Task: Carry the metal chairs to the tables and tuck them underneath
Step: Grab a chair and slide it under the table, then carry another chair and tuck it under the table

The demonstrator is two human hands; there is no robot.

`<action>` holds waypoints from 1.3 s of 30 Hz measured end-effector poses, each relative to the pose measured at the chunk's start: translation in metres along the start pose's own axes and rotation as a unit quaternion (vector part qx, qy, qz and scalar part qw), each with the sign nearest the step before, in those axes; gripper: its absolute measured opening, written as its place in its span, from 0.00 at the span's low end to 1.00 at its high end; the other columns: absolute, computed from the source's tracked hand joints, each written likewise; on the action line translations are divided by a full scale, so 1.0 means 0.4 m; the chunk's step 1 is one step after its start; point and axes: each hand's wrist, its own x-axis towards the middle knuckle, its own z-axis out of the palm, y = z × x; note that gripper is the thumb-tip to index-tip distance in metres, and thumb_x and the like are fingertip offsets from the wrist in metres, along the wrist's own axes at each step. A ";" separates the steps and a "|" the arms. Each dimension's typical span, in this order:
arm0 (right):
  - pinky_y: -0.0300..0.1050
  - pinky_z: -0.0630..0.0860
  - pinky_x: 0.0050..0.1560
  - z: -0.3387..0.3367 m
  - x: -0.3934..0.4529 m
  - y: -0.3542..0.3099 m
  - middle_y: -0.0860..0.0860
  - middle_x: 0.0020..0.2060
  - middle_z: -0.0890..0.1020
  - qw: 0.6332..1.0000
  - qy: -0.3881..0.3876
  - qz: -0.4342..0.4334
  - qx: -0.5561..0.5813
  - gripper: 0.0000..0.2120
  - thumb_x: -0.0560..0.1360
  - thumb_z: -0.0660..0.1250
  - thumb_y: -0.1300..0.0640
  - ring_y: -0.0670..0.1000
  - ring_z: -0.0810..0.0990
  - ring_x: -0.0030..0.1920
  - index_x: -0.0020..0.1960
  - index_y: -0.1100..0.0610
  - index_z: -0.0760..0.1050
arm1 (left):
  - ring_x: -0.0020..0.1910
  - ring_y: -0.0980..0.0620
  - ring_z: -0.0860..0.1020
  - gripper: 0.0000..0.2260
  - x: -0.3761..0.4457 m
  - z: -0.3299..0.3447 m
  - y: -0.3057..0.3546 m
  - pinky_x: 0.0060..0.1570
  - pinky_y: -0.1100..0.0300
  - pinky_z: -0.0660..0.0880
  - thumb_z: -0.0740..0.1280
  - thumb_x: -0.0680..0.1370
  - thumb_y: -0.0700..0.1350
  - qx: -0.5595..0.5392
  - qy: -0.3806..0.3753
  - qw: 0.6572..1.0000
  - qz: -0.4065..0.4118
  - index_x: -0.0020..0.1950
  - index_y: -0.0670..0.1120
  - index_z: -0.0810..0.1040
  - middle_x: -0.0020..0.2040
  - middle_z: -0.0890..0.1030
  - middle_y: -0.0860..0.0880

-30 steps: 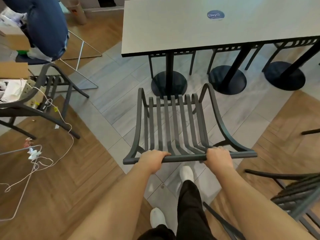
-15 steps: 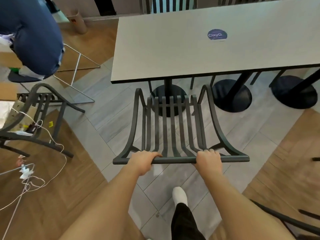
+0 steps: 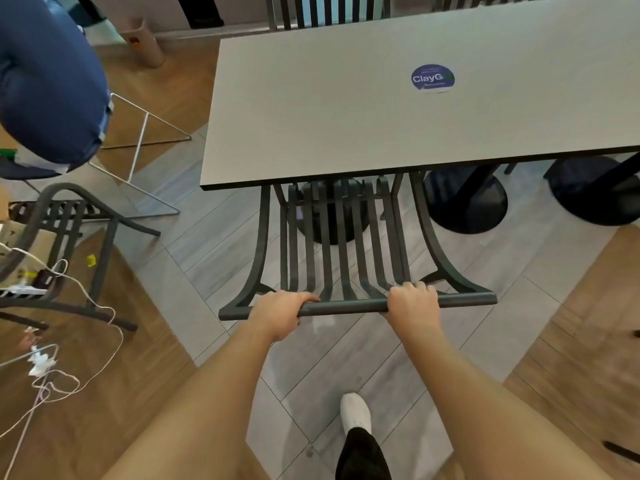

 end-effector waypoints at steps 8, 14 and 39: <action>0.53 0.72 0.63 -0.014 0.006 0.008 0.51 0.53 0.82 0.999 -0.005 -0.014 0.034 0.22 0.78 0.66 0.35 0.56 0.78 0.58 0.59 0.53 0.78 | 0.42 0.59 0.75 0.23 0.010 -0.017 0.000 0.44 0.60 0.75 0.67 0.83 0.45 -0.031 -0.033 0.999 -0.003 0.75 0.64 0.70 0.44 0.77 0.59; 0.54 0.69 0.67 -0.056 -0.021 0.033 0.51 0.59 0.79 0.990 -0.067 -0.049 0.116 0.28 0.77 0.65 0.32 0.55 0.75 0.62 0.68 0.50 0.74 | 0.47 0.57 0.81 0.25 0.015 -0.045 -0.002 0.54 0.55 0.80 0.74 0.79 0.47 -0.098 -0.103 0.990 0.004 0.74 0.60 0.73 0.51 0.81 0.55; 0.50 0.75 0.45 0.104 -0.698 0.114 0.55 0.45 0.83 0.832 0.024 0.374 0.409 0.17 0.84 0.60 0.43 0.56 0.79 0.45 0.49 0.55 0.77 | 0.57 0.46 0.80 0.17 -0.244 -0.065 0.504 0.58 0.46 0.79 0.61 0.85 0.57 0.224 -0.042 0.885 0.407 0.67 0.51 0.80 0.59 0.82 0.48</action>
